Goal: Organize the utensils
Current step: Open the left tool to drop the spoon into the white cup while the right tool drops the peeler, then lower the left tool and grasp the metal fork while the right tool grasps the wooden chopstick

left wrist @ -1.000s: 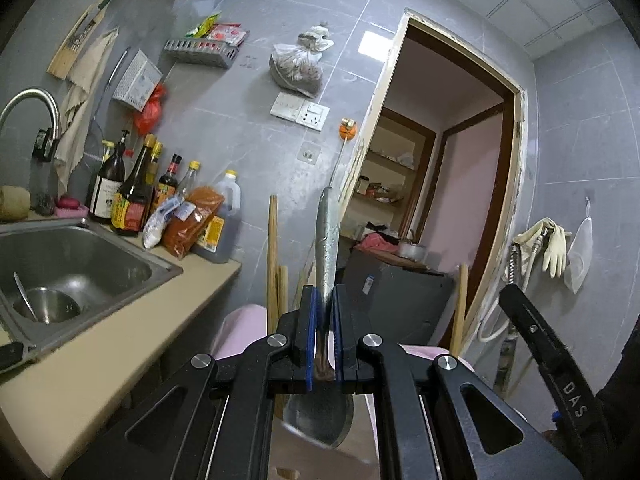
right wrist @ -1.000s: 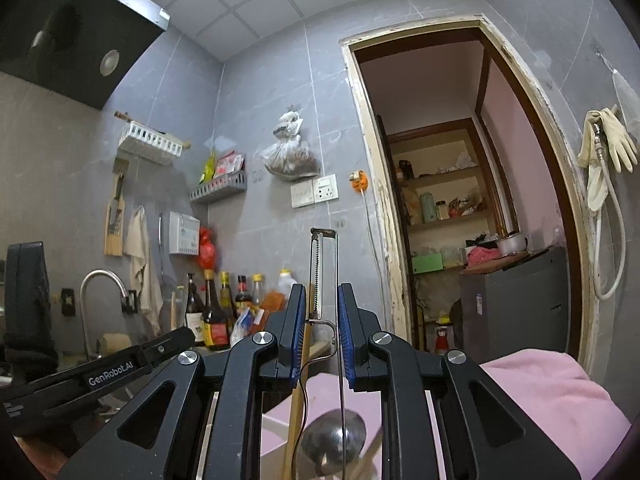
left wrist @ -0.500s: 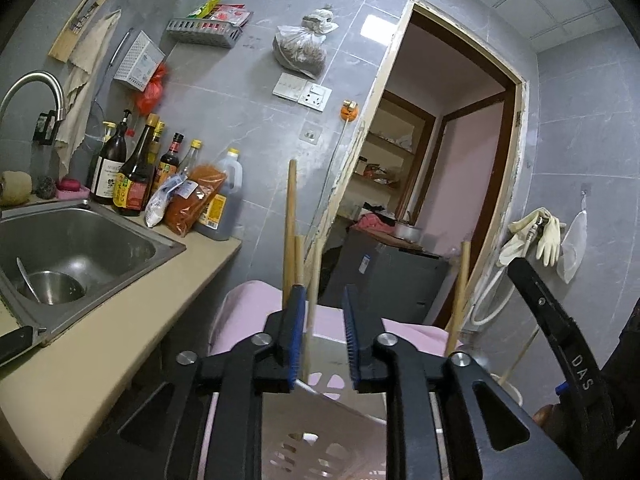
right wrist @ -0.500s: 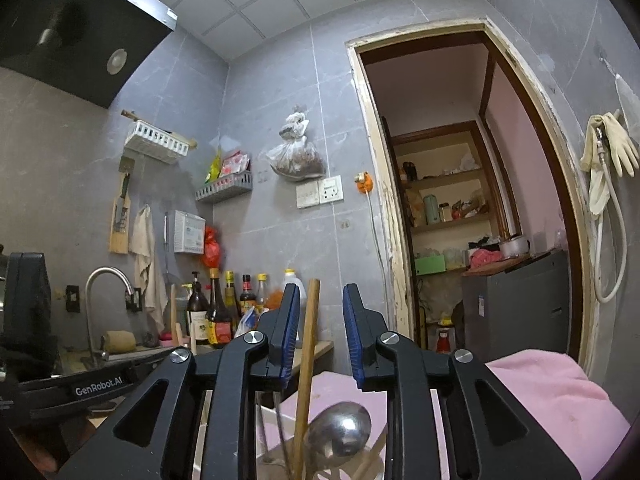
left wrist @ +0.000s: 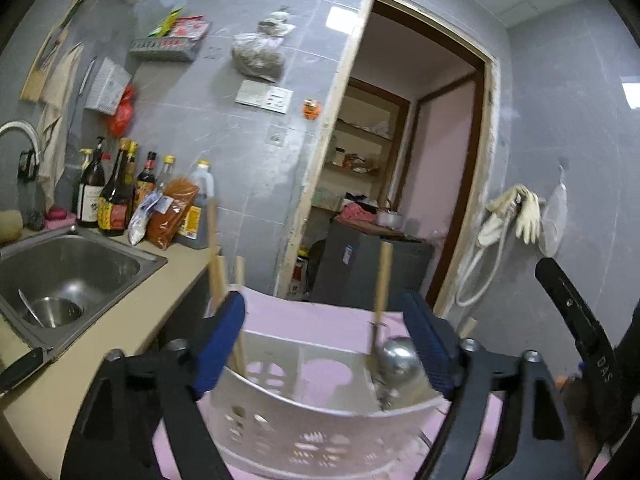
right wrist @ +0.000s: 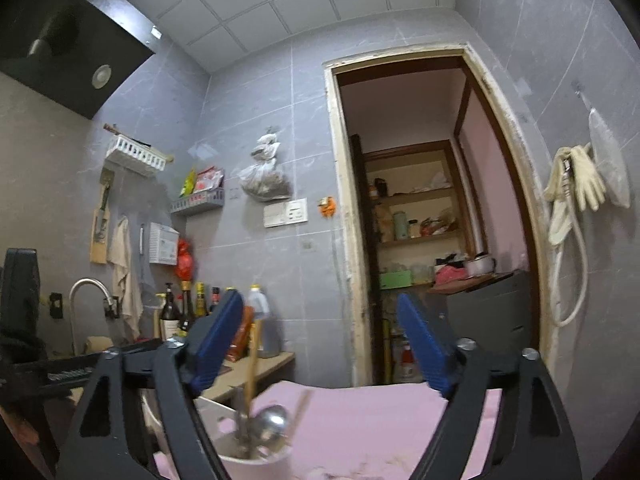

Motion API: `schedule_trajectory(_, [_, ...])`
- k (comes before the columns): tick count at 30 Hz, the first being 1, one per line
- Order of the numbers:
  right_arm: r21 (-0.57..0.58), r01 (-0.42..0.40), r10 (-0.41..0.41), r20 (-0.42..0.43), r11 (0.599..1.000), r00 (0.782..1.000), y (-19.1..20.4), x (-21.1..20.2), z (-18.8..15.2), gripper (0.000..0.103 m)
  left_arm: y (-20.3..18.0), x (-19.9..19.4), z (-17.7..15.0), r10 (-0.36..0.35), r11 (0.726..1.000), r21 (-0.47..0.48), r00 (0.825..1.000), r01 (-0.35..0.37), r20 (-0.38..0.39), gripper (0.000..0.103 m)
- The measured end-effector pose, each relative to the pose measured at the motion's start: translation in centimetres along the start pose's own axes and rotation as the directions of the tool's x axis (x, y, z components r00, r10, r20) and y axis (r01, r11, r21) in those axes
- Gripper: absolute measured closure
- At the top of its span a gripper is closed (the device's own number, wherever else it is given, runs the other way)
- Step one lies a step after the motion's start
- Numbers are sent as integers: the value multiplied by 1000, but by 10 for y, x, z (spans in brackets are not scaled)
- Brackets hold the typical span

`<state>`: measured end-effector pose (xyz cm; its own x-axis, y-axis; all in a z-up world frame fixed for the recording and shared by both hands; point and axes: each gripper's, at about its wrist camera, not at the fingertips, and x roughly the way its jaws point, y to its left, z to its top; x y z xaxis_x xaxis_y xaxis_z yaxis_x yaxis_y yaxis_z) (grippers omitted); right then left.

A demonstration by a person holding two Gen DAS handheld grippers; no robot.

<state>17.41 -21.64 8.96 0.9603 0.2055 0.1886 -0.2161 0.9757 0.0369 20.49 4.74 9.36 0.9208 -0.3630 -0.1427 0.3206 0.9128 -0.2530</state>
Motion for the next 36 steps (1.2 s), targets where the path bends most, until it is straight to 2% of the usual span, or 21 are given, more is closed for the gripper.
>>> schedule_trajectory(1, [-10, 10, -10, -4, 1000, 1000, -5, -4, 3, 11, -7, -1, -1, -5, 1000, 20, 1000, 5, -10, 22])
schedule_trajectory(2, [-22, 21, -21, -8, 1000, 1000, -14, -11, 5, 2, -15, -2, -3, -12, 999, 42, 1000, 12, -23, 18])
schedule_trajectory(3, [-30, 27, -27, -9, 999, 1000, -20, -16, 7, 0, -21, -3, -6, -17, 998, 58, 999, 19, -32, 16])
schedule_trajectory(7, [-103, 81, -87, -55, 991, 995, -46, -33, 8, 0, -47, -8, -17, -56, 994, 91, 996, 63, -71, 14])
schedule_trajectory(10, [-126, 100, -114, -109, 987, 987, -64, -40, 5, 0, -67, -5, -26, -79, 990, 102, 988, 94, -135, 14])
schedule_trajectory(16, [-132, 93, -126, -270, 987, 955, -99, -48, -9, 0, -98, 3, -53, -72, 986, 127, 966, 106, -247, 14])
schedule_trajectory(20, [-135, 58, -107, -384, 989, 917, -111, -47, -23, 1, -113, 16, -76, -57, 984, 141, 943, 109, -329, 14])
schedule_trajectory(23, [-134, 21, -84, -482, 991, 872, -116, -43, -38, 4, -124, 28, -91, -54, 980, 158, 916, 126, -396, 14])
schedule_trajectory(25, [-136, 1, -73, -524, 991, 849, -118, -41, -46, 10, -130, 35, -99, -49, 976, 172, 902, 134, -428, 15])
schedule_trajectory(27, [-135, -30, -55, -579, 990, 813, -119, -37, -56, 16, -136, 41, -106, -49, 972, 184, 887, 149, -460, 20])
schedule_trajectory(28, [-132, -49, -43, -613, 990, 789, -121, -34, -64, 18, -138, 45, -109, -48, 970, 187, 878, 155, -476, 26])
schedule_trajectory(30, [-121, -72, -23, -647, 990, 763, -122, -32, -72, 36, -142, 56, -116, -43, 966, 195, 851, 168, -523, 37])
schedule_trajectory(33, [-84, -101, 13, -700, 991, 714, -125, -26, -84, 51, -143, 71, -124, -34, 968, 185, 814, 171, -579, 53])
schedule_trajectory(35, [-58, -123, 43, -723, 991, 690, -126, -20, -86, 57, -140, 86, -129, -27, 974, 161, 783, 161, -622, 65])
schedule_trajectory(36, [-49, -133, 54, -735, 990, 676, -126, -17, -88, 59, -138, 92, -131, -28, 977, 145, 769, 156, -639, 67])
